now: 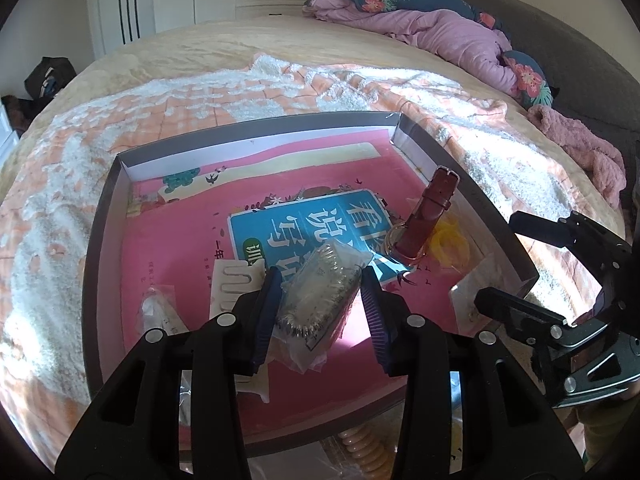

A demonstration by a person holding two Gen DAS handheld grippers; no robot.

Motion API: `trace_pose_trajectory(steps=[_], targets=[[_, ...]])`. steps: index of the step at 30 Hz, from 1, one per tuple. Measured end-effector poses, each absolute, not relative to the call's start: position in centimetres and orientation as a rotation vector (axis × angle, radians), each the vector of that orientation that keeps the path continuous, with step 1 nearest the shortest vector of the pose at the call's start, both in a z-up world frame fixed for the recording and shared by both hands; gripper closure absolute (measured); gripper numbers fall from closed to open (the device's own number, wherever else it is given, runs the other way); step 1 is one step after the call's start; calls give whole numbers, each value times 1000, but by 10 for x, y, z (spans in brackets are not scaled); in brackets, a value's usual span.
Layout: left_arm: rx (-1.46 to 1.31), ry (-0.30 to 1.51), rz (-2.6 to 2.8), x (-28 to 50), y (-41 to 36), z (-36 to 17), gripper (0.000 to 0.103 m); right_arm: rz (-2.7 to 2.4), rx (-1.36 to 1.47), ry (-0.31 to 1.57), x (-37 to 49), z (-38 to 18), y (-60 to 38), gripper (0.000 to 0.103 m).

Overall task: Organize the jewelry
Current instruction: 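Lower the bag and card into the box and open both tools, then lift both tools out of the grey box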

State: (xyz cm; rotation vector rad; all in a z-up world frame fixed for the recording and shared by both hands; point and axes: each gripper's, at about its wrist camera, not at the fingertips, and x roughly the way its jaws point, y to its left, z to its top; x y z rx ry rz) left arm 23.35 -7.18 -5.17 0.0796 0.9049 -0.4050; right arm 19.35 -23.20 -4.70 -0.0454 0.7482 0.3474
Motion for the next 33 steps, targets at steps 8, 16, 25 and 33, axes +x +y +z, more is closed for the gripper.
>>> trace_pose_trajectory(steps=[8,16,25,33], targets=[[73,908,-410,230,-75,-50,70,307,16,715,178,-33,-252,6],[58,900,-413,226,-74,-44,66,291,25,706,170,-25,-256,5],[15,869,-381,220,-63,-26,48,288,19,681,163,-12,-254,5],[-39,833,-353,211,-45,-4,32,288,11,647,150,4,-252,5]])
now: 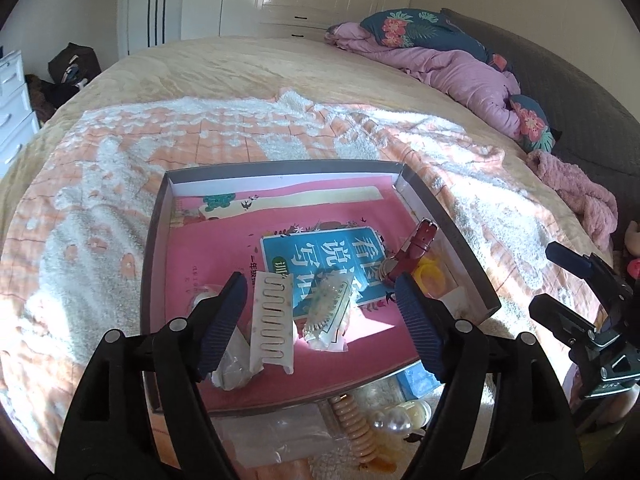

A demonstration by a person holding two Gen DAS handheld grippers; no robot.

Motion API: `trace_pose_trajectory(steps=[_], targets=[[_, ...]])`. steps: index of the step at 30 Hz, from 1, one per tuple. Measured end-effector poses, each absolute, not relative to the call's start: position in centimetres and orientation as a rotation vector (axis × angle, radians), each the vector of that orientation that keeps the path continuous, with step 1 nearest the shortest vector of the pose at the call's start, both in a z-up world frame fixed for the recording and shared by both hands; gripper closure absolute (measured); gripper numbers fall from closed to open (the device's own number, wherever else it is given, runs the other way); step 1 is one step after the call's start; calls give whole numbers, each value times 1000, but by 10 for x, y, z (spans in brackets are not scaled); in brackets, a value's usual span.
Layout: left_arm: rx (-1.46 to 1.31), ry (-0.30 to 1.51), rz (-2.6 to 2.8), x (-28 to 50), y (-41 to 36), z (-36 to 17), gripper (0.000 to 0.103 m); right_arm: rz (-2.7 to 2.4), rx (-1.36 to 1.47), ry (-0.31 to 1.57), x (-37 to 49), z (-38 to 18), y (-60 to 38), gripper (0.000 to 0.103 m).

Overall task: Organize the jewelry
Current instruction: 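Lift both tools out of the grey box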

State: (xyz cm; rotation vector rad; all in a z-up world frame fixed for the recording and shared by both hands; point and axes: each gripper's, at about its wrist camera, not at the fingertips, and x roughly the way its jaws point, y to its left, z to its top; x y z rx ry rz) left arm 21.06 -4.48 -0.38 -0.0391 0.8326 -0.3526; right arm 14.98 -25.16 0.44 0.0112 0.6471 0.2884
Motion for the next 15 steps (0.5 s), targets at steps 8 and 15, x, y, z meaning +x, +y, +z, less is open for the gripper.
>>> trace_pose_trajectory(steps=[8,15], targets=[[-64,788,-325,198,-28,19,12,302,7,611,137,18,-249,5],[-88,762,-298,188,-11,34,10,312,12,589,128,28,-248,5]])
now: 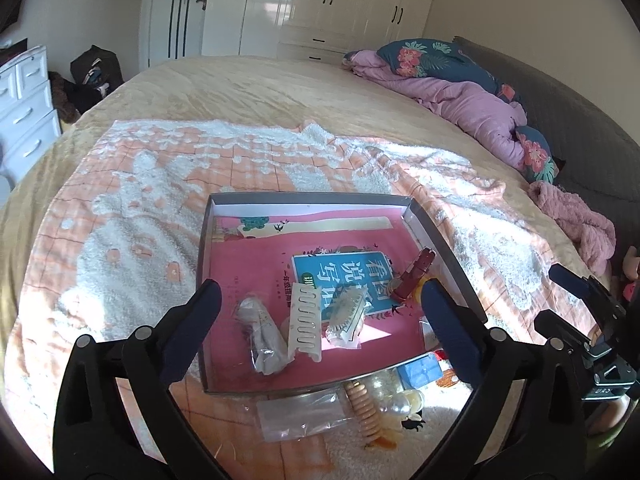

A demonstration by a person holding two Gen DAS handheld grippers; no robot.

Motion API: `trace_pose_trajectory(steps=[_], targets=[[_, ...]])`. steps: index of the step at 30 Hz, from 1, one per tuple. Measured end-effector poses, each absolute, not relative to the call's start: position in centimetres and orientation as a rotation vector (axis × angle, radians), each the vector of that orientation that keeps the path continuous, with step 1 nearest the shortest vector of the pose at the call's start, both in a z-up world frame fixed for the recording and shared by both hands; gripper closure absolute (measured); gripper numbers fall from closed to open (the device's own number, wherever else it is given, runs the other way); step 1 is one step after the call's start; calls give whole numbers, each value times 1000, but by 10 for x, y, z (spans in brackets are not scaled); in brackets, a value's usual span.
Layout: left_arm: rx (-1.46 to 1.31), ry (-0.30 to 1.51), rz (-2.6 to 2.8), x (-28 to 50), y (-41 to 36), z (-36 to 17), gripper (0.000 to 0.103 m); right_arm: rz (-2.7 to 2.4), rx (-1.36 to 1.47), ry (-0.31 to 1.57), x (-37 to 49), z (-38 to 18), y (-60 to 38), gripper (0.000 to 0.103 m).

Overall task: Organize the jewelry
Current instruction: 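Lift both tools out of the grey box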

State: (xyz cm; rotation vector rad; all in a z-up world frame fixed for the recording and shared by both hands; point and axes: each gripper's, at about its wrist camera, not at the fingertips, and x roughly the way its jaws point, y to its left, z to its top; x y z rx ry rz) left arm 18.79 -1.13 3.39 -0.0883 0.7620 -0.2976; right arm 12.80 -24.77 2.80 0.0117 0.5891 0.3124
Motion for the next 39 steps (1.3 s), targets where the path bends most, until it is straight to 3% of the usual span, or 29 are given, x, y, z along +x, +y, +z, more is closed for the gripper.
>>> trace_pose_trajectory(steps=[17,39], targets=[[-116,727,-271,155,8,51,10,378,12,578,110,36,-229,5],[-120,776,-197,129,33,25,10,460,-25,655,100,15,-192,5]])
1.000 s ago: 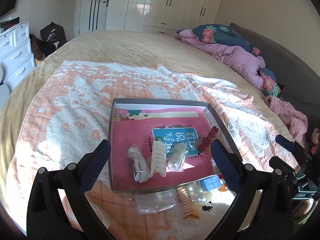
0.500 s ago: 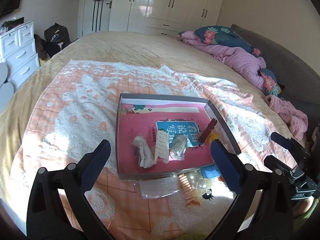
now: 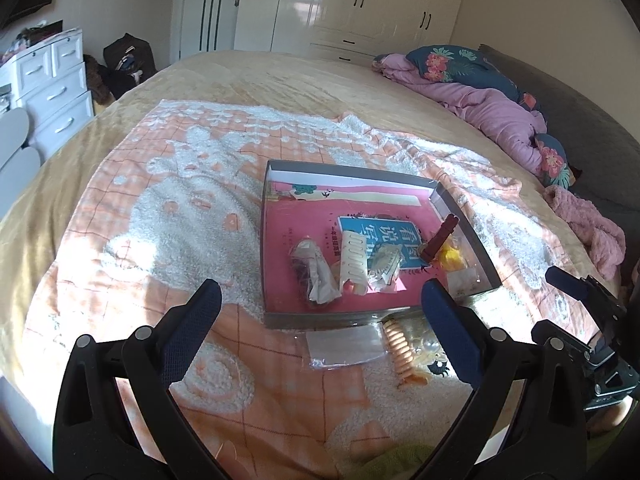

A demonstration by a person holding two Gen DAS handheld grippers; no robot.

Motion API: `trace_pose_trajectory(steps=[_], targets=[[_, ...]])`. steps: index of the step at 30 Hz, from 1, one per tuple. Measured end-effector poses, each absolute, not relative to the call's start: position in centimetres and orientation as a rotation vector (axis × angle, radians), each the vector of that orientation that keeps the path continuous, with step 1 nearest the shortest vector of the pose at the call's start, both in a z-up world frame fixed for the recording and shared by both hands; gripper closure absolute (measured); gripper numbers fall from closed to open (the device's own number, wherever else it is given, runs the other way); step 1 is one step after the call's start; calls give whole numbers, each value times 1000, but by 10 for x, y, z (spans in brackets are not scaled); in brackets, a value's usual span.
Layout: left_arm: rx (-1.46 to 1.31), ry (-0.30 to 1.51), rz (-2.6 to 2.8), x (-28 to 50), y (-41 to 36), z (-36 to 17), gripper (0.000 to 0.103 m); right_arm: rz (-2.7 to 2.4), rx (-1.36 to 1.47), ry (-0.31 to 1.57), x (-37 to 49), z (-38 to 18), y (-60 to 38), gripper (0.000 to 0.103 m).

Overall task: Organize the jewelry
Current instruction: 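Lift both tools out of the grey box, then grasp the pearl hair clip with the right tool while the left tool grasps the empty clear bag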

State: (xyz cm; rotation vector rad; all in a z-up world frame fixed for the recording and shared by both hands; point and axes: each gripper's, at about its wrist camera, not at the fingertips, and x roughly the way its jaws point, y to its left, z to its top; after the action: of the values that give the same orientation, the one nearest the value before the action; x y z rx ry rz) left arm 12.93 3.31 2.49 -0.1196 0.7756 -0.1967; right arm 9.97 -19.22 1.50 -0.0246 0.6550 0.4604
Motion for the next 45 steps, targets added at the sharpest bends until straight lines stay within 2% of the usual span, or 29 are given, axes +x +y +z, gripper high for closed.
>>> trace_pose_trajectory(steps=[16,32,35,39,40,42,44,45], targets=[[-113,857,-167,121,46,-5,10,488,-16,721,99,-5,-179,5],[-99,946,-207,128,37,-36,10,518,46,859,107,-47,-163,5],[-115,972,-223,131,36,-43,13,521,90,883,111,-55,-164,5],[-153,1013,-249,137,36,-54,23,521,160,909,119,-65,-166,5],[-161,1021,-255,138,36,-56,26,523,179,913,122,-67,-167,7],[-167,1030,-270,139,34,-58,36,531,212,937,127,-73,-168,19],[-173,1033,-288,140,32,-60,42,549,258,954,132,-78,-167,32],[-180,1036,-297,140,30,-61,45,554,275,956,134,-80,-167,35]])
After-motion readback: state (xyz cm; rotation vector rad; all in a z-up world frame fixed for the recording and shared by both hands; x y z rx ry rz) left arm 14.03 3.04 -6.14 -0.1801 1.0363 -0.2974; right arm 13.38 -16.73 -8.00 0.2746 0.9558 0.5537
